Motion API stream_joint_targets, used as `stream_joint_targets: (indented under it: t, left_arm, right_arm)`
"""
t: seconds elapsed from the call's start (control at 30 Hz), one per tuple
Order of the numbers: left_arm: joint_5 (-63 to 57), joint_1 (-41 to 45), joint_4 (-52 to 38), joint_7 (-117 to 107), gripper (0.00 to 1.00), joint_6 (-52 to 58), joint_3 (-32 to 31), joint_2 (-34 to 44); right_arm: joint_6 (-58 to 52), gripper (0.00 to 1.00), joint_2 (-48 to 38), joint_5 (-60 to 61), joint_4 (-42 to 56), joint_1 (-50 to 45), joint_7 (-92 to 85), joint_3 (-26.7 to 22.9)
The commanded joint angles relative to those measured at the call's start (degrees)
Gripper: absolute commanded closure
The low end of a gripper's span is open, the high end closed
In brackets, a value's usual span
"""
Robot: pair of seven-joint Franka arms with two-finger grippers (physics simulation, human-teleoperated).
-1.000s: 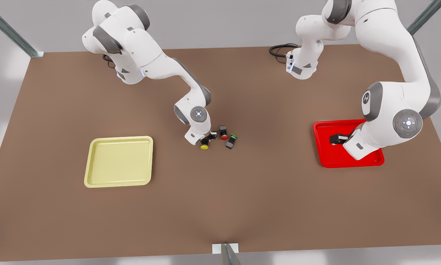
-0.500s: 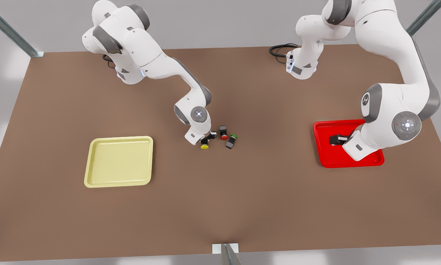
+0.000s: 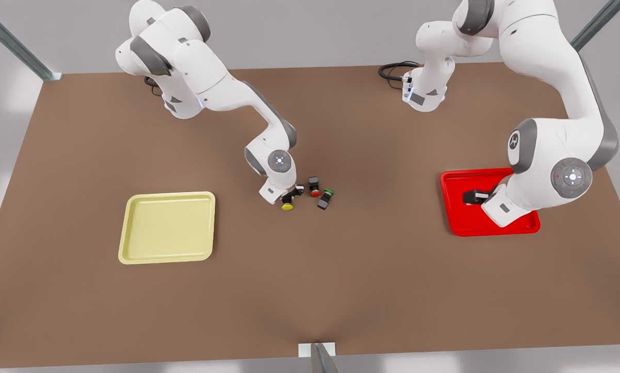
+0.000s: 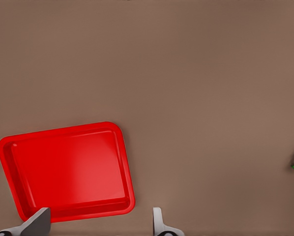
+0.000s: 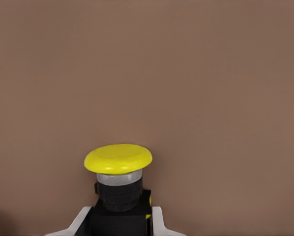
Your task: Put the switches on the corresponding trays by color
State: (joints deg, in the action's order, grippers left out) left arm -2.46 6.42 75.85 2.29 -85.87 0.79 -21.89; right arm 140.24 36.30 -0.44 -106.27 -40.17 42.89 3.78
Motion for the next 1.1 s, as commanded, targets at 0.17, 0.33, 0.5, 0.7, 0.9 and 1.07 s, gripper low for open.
stream_joint_targets:
  t: [0.17,0.33,0.5,0.7,0.9,1.07]
  left_arm:
    - [0.1,0.0,0.0,0.0,0.00,-0.1,0.0,-0.1]
    - [0.1,0.0,0.0,0.1,0.00,-0.1,0.0,-0.1]
    - [0.1,0.0,0.0,0.1,0.00,0.0,0.0,0.0]
    - [0.2,0.1,-0.1,-0.1,0.00,0.0,0.0,0.3]
    - [1.2,0.2,-0.1,-0.2,0.00,-0.1,-0.1,0.1]
    - [1.3,0.3,0.0,-0.5,0.00,-0.1,-0.4,0.0]
  right_arm:
    - [-0.1,0.48,-0.1,0.0,0.1,0.0,0.0,0.0]
    - [-0.2,0.49,-0.2,0.0,0.1,0.0,-0.1,0.0]
    - [-2.2,0.49,-1.8,0.0,0.1,0.3,-0.9,0.0]
    - [-6.6,0.49,-4.9,0.1,-0.2,3.0,-4.8,0.0]
    - [-10.7,0.49,-8.7,0.0,-1.8,8.3,-13.0,0.0]
    - [-10.6,0.49,-10.6,0.0,-4.7,17.1,-25.8,-0.2]
